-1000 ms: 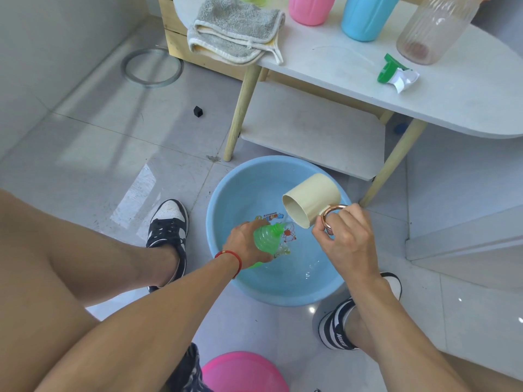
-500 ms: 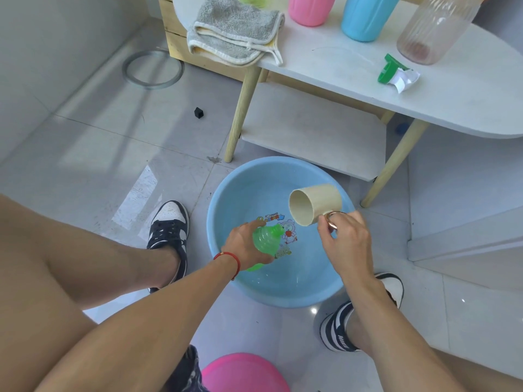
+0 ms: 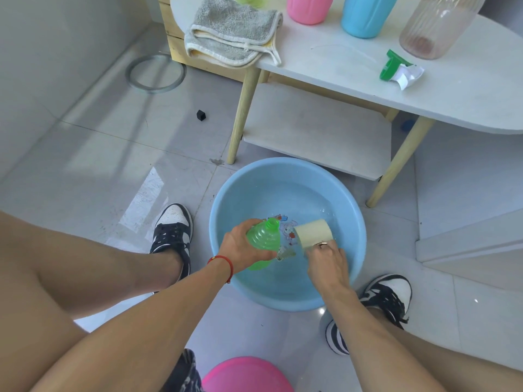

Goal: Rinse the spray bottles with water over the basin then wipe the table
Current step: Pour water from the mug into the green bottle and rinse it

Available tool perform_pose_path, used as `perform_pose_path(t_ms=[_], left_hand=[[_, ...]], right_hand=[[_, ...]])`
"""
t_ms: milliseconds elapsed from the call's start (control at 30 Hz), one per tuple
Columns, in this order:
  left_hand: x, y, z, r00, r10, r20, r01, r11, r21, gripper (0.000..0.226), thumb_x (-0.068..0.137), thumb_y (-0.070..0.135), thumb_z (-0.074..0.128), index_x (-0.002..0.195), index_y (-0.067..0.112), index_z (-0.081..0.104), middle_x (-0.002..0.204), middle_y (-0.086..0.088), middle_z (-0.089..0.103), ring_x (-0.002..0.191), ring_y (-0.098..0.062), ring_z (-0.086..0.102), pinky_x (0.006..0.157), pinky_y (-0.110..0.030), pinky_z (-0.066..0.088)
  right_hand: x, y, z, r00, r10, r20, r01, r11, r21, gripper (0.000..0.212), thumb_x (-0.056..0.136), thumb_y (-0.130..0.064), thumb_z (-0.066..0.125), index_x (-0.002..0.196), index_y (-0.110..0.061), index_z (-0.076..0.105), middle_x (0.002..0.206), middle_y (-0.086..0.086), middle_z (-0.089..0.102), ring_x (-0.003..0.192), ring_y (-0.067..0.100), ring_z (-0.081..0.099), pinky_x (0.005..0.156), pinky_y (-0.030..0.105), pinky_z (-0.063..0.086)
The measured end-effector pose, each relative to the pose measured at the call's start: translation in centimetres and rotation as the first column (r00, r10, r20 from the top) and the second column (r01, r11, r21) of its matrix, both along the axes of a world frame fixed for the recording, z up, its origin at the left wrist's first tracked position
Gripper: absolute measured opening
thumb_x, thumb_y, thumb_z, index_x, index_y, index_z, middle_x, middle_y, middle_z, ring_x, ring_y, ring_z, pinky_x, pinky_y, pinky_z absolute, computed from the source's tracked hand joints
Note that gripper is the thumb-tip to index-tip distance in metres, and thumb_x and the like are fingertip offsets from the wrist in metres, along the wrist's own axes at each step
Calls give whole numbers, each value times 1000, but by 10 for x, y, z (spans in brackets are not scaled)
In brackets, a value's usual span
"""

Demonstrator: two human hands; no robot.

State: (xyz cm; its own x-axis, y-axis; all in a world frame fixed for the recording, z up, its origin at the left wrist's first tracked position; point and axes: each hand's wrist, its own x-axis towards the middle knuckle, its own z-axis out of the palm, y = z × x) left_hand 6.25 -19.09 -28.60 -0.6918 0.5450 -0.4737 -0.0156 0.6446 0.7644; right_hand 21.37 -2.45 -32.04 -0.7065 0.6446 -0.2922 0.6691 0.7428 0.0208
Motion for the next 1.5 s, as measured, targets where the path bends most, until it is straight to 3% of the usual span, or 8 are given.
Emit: perform_pose_path(t_ms=[67, 167, 300, 500, 767, 967, 1233, 1500], left_hand=[[0, -2, 0, 1000, -5, -4, 5, 1000, 8, 73, 63, 35, 94, 127, 41, 60, 115, 14, 63, 103, -10, 61, 61, -3, 42], [0, -4, -1, 1000, -9, -18, 10, 1000, 20, 72, 63, 34, 94, 126, 42, 60, 115, 16, 64, 107, -11, 61, 82, -17, 49], [0, -7, -3, 999, 1, -37, 0, 1000, 17, 72, 64, 30, 93, 126, 44, 60, 113, 16, 64, 106, -10, 60, 81, -14, 45], [1, -7, -5, 998, -15, -67, 15, 1000, -7, 74, 65, 30, 92, 131, 38, 59, 114, 12, 62, 106, -13, 58, 86, -20, 45], [0, -6, -8, 997, -16, -79, 17, 1000, 10, 77, 61, 30, 93, 129, 39, 58, 121, 7, 61, 110, -17, 58, 94, -33, 54], [0, -3, -9, 997, -15, -81, 17, 1000, 26, 77, 61, 29, 93, 129, 37, 59, 121, 9, 60, 111, -15, 57, 91, -27, 51], [-1, -1, -10, 995, -41, -95, 41, 999, 2, 83, 61, 31, 94, 135, 34, 56, 129, 6, 59, 120, -16, 53, 93, -24, 43], [-1, 0, -10, 993, -66, -94, 65, 998, -14, 85, 62, 30, 94, 138, 34, 55, 133, 3, 57, 124, -18, 52, 98, -27, 45]], right_hand=[[-2, -3, 0, 987, -109, -117, 88, 981, -175, 24, 88, -2, 56, 81, -16, 74, 82, 8, 72, 99, 33, 60, 73, 37, 46], [-3, 0, 5, 909, -325, -261, 223, 908, -354, 30, 97, -10, 54, 71, -3, 67, 74, 21, 67, 85, 38, 56, 68, 40, 43], [-1, 16, 22, 747, -599, -288, 393, 747, -537, 44, 92, -19, 59, 55, -13, 37, 55, 7, 35, 62, 29, 35, 58, 37, 31], [7, 20, 45, 638, -680, -361, 383, 688, -617, 44, 86, -26, 66, 62, -16, 31, 61, 3, 24, 58, 16, 20, 47, 29, 20], [-1, 15, 78, 617, -585, -526, 276, 787, -552, 49, 80, -20, 70, 56, -8, 28, 56, 2, 21, 57, 15, 18, 48, 28, 20], [-9, 8, 93, 661, -440, -608, 208, 886, -415, 50, 78, -22, 70, 58, -3, 29, 58, 6, 21, 58, 14, 17, 50, 35, 21], [-18, -1, 108, 705, -274, -654, 135, 957, -255, 56, 78, -14, 71, 53, -19, 21, 52, -1, 14, 56, 19, 15, 50, 35, 23], [-19, -2, 108, 744, -24, -668, -13, 999, -51, 61, 73, -7, 77, 51, -26, 24, 43, -12, 17, 52, 27, 37, 50, 28, 32]])
